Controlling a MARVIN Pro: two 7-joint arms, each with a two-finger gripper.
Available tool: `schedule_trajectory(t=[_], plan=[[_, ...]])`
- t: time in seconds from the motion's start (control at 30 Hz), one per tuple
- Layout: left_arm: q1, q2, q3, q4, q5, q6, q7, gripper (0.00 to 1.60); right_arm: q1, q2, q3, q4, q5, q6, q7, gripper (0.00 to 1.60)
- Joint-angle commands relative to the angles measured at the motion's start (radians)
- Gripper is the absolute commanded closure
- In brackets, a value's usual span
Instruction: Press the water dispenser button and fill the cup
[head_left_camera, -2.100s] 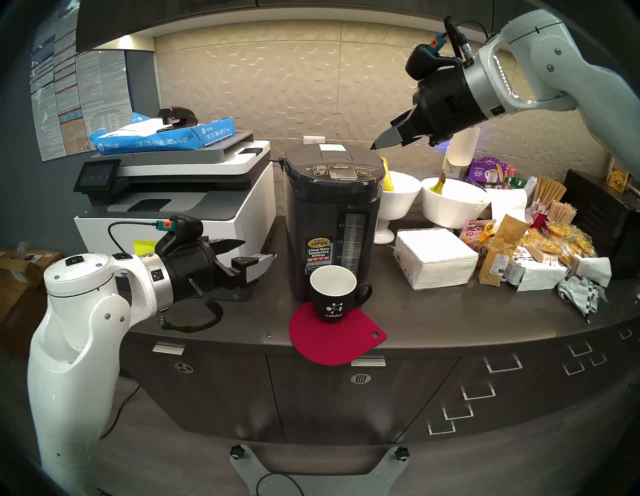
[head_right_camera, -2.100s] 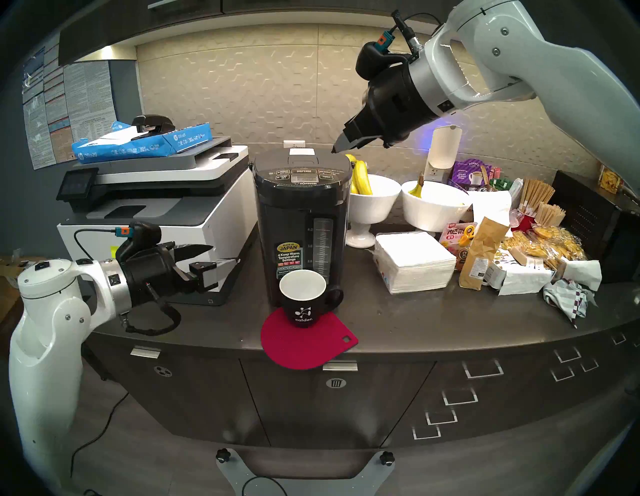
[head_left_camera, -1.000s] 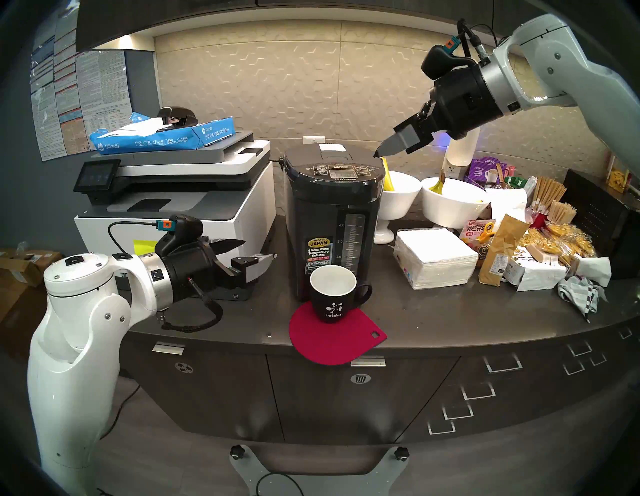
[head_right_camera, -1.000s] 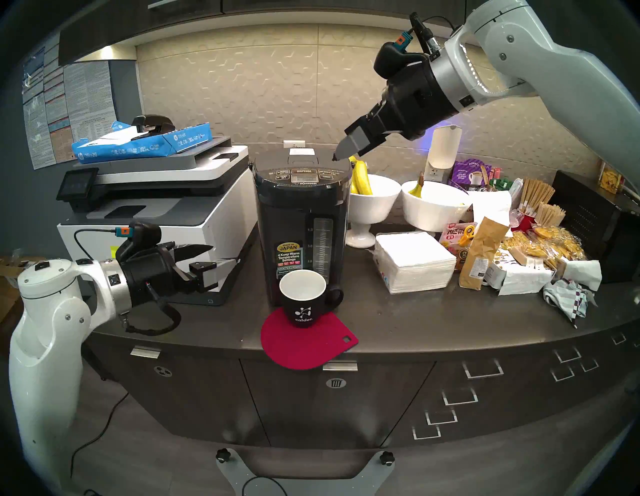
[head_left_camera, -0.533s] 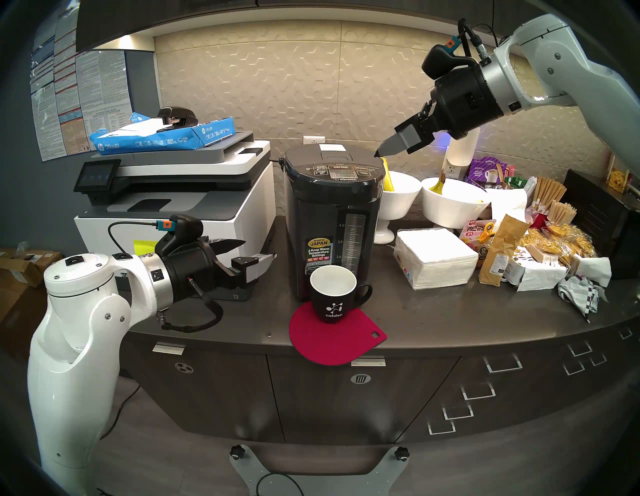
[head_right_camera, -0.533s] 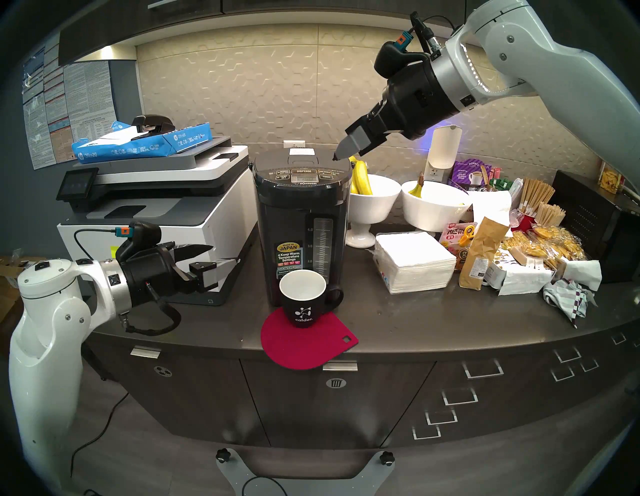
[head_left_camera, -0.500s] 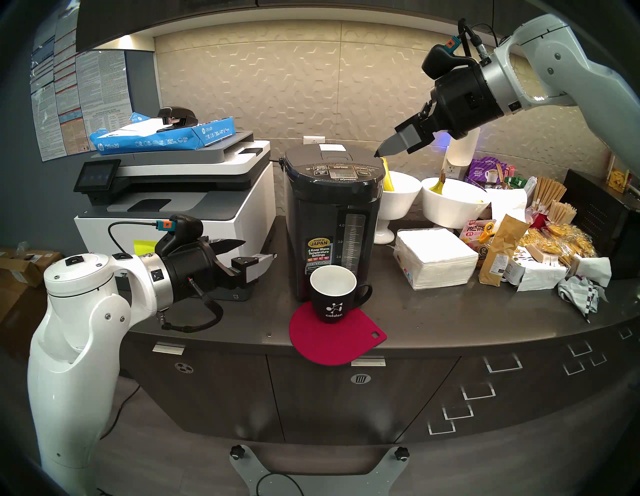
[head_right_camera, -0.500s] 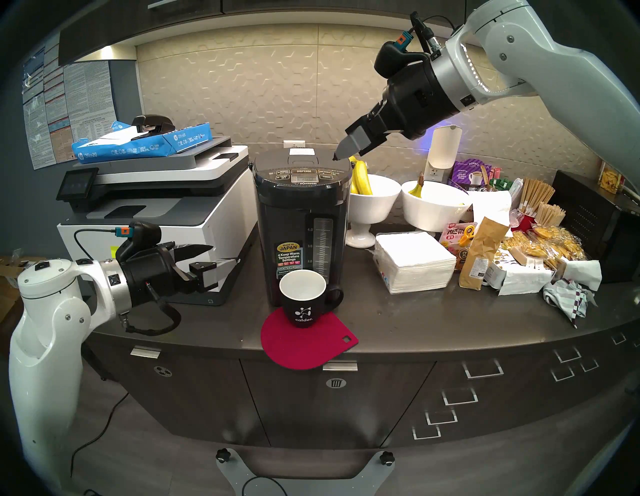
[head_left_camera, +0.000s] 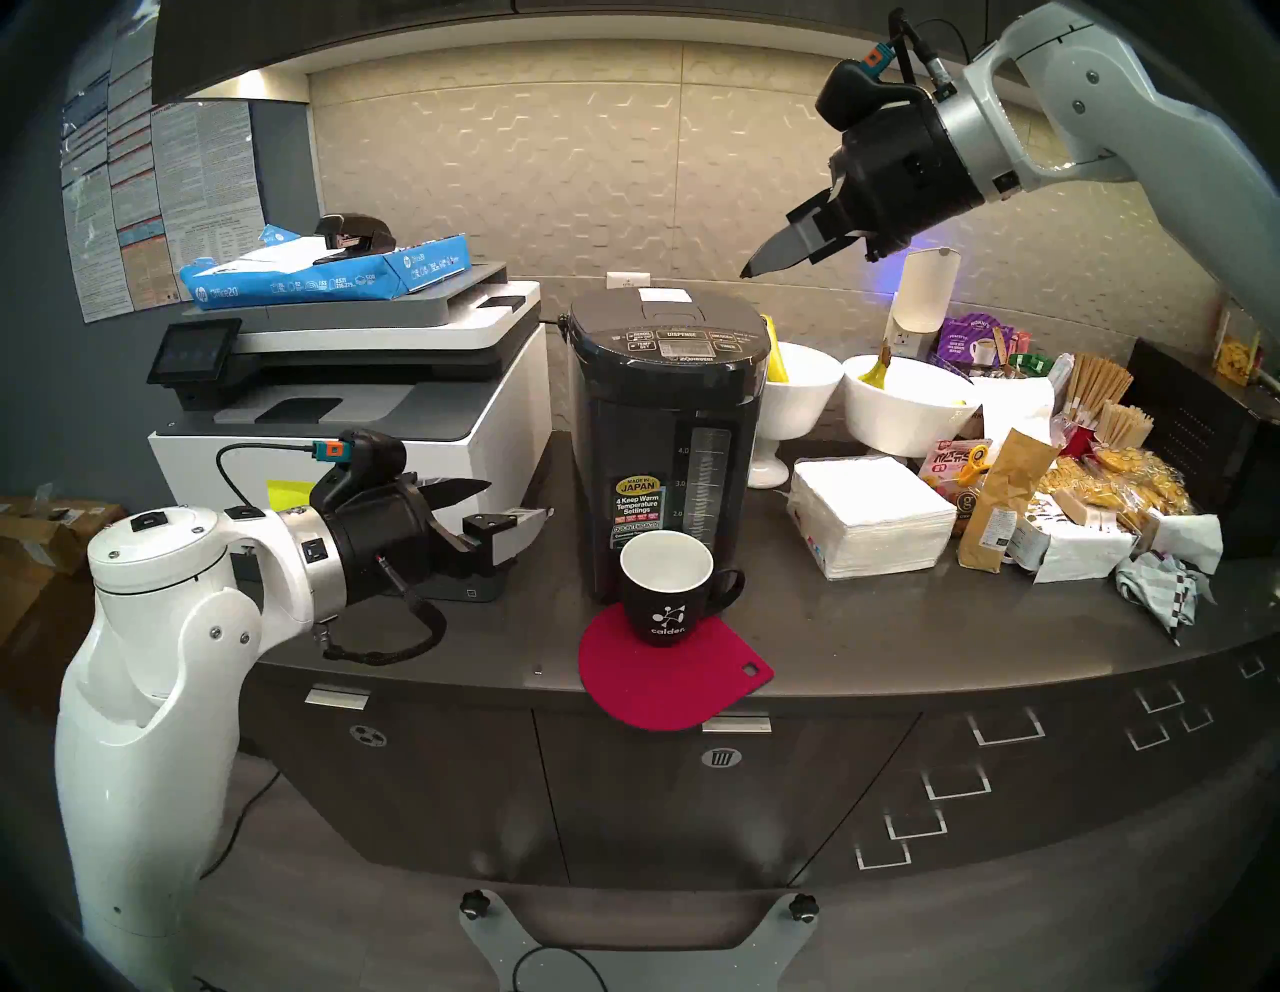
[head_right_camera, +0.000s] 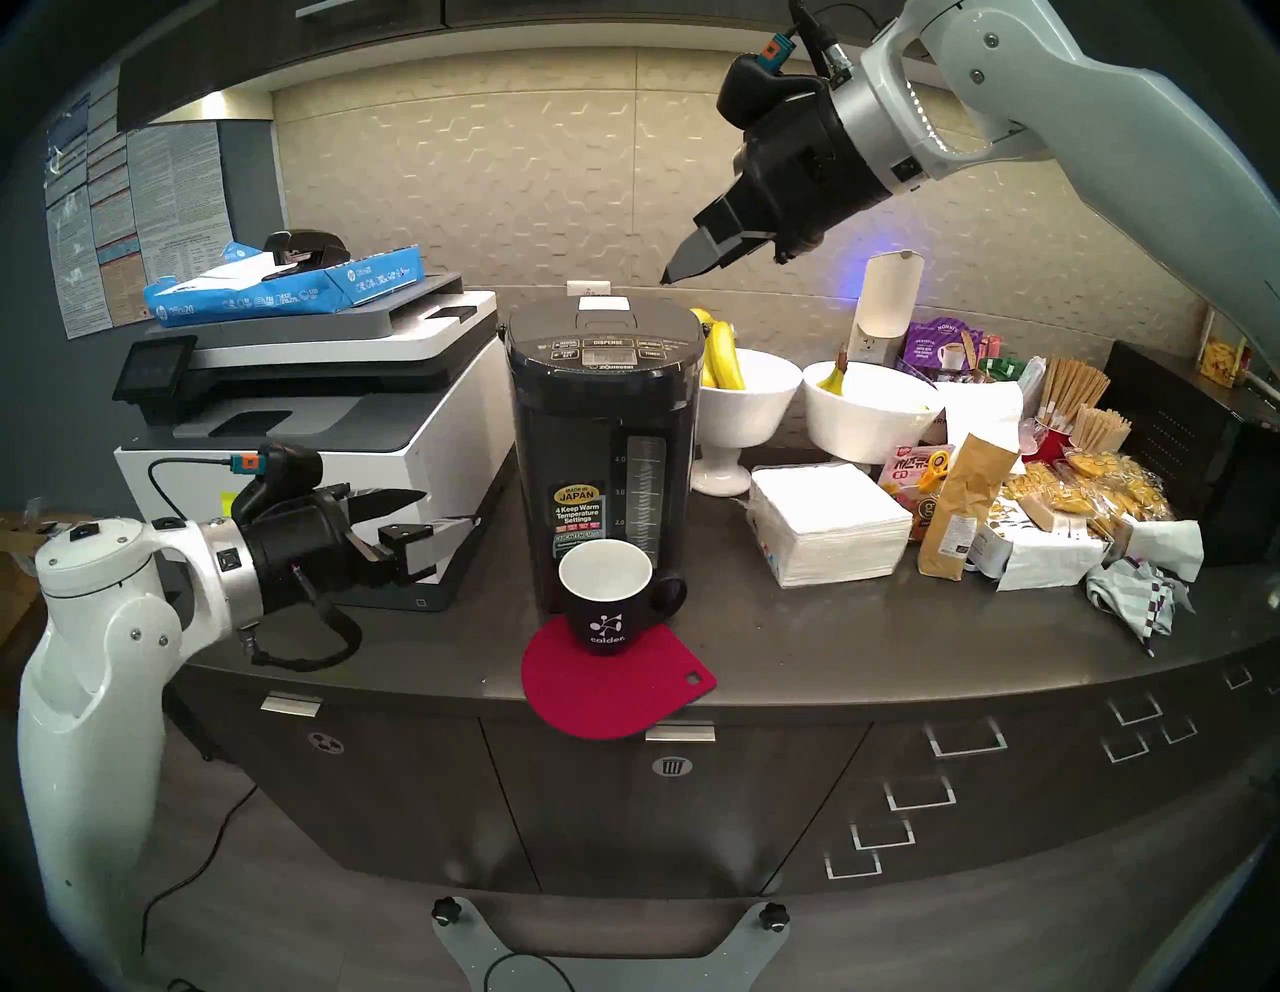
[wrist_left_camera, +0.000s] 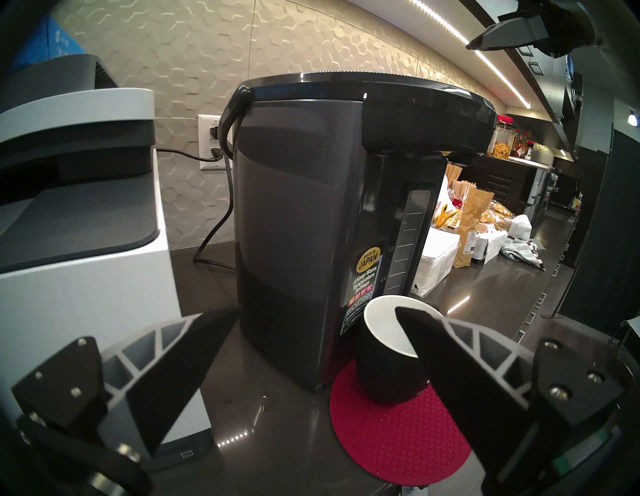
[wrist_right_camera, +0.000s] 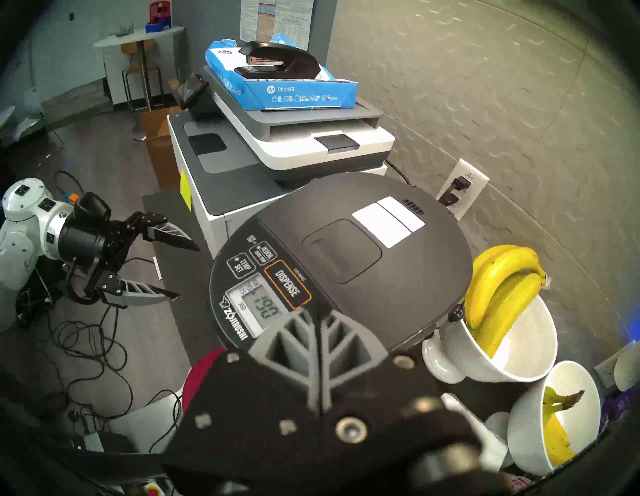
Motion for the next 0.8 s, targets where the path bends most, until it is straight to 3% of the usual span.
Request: schedule_trajectory(t=[0.0,0.37,0.77], plan=[[0.000,0.000,0.000,-0.011,0.000,0.000,0.000,0.00,0.013,-0.024,0.012,-0.015,0.024,0.000,-0.045,1.60],[0.000,0.000,0.000,-0.011,0.000,0.000,0.000,0.00,0.010,-0.007,-0.016,-0.045,0.022,0.000,-0.071,1.60],[0.000,0.000,0.000,-0.011,0.000,0.000,0.000,0.00,0.006,0.001,-0.042,-0.043,-0.005,0.000,-0.043,1.60]])
